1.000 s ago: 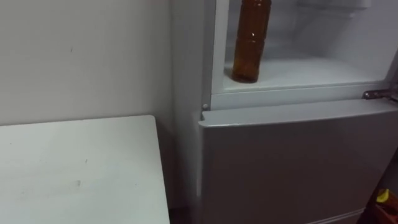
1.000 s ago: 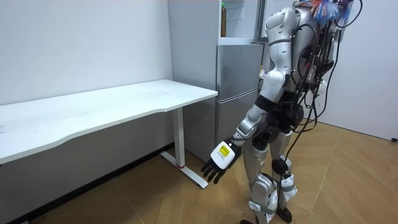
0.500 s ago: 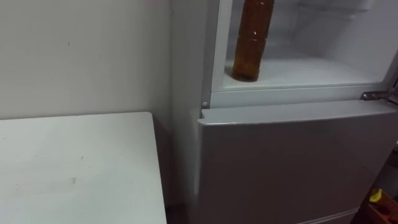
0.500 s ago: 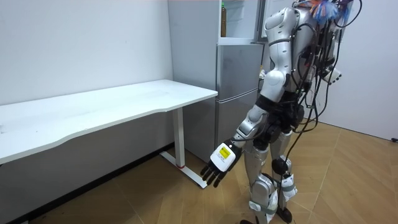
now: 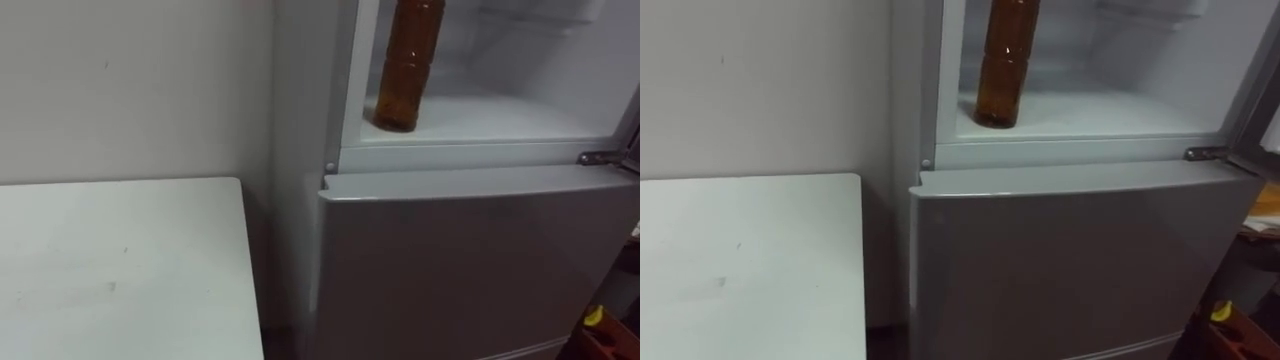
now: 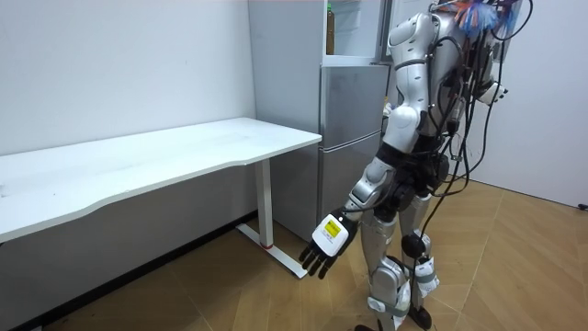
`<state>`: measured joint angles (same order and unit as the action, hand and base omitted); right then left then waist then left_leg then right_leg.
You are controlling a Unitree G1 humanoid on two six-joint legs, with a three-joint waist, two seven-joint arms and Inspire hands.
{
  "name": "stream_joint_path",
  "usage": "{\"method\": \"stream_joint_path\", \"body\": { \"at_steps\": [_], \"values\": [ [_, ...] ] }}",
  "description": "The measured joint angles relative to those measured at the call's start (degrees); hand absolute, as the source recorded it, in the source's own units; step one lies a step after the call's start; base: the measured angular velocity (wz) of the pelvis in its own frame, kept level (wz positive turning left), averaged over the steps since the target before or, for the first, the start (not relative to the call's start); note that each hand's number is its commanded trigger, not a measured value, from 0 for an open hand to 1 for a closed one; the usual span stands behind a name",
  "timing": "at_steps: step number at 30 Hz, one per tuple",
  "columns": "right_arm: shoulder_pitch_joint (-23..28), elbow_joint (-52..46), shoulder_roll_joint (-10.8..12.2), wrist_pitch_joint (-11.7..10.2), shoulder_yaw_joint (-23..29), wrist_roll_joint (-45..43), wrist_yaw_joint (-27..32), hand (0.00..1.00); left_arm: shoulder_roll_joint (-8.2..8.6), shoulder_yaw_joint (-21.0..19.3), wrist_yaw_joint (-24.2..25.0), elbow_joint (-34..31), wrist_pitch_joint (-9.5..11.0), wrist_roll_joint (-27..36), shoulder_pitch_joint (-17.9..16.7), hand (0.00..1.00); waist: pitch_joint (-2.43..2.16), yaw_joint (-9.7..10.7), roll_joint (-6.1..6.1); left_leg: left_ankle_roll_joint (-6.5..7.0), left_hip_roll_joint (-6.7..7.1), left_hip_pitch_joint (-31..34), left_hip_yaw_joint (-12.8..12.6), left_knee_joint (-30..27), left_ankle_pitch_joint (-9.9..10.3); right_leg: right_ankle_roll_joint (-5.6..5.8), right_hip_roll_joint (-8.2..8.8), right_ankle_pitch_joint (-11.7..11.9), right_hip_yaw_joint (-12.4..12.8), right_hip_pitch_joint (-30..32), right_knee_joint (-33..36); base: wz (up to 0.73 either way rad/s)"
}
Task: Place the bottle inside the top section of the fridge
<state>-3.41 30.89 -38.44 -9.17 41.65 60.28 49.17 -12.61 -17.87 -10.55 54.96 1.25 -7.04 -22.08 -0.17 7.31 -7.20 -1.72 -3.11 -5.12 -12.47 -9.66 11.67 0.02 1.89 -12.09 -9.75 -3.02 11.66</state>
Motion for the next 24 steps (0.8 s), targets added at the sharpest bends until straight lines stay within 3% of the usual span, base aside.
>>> {"method": "stream_joint_path", "body": {
  "at_steps": [3,11,15,20,24],
  "values": [
    [0.0,-0.9,0.0,0.7,0.0,0.0,0.2,0.0,0.16,0.0,0.0,0.0,-0.9,-0.3,0.0,0.0,-0.03,0.0,-0.23,0.0,0.02,0.0,0.0,-0.1,0.0,-0.01,0.05,0.0,-0.1,0.0,0.1,0.0],
    [0.0,-2.5,0.0,2.0,0.0,0.0,1.8,0.0,0.17,-0.2,0.1,0.1,-1.0,-1.7,-0.1,0.0,-0.02,-0.9,-0.27,0.0,0.02,-0.4,-0.2,-0.1,0.0,-0.01,0.03,0.0,0.1,-0.3,0.2,0.0],
    [0.0,-4.4,0.0,3.2,-0.1,0.0,3.1,0.0,0.61,-2.4,0.1,0.2,-0.9,-1.7,0.0,0.0,-0.01,-1.2,-0.24,0.0,0.04,-0.5,-0.1,0.0,0.0,-0.01,0.05,0.0,0.1,-0.3,0.3,0.0],
    [-0.1,-7.4,0.0,5.4,-0.1,0.0,3.4,0.0,0.63,-3.8,0.1,0.2,-0.9,-1.7,-0.3,0.0,0.18,-1.0,0.09,0.02,0.25,-0.7,-0.1,-0.1,0.0,0.04,0.38,-0.7,0.1,0.0,1.7,0.0],
    [-0.1,-9.3,0.0,6.0,-0.1,0.0,3.6,0.0,0.64,-3.9,0.1,0.2,-0.5,-1.7,-0.6,0.0,0.4,-0.7,0.41,0.04,0.67,-1.1,-0.1,-0.1,0.0,0.28,0.92,-1.6,0.0,0.3,3.0,0.0]
  ]
}}
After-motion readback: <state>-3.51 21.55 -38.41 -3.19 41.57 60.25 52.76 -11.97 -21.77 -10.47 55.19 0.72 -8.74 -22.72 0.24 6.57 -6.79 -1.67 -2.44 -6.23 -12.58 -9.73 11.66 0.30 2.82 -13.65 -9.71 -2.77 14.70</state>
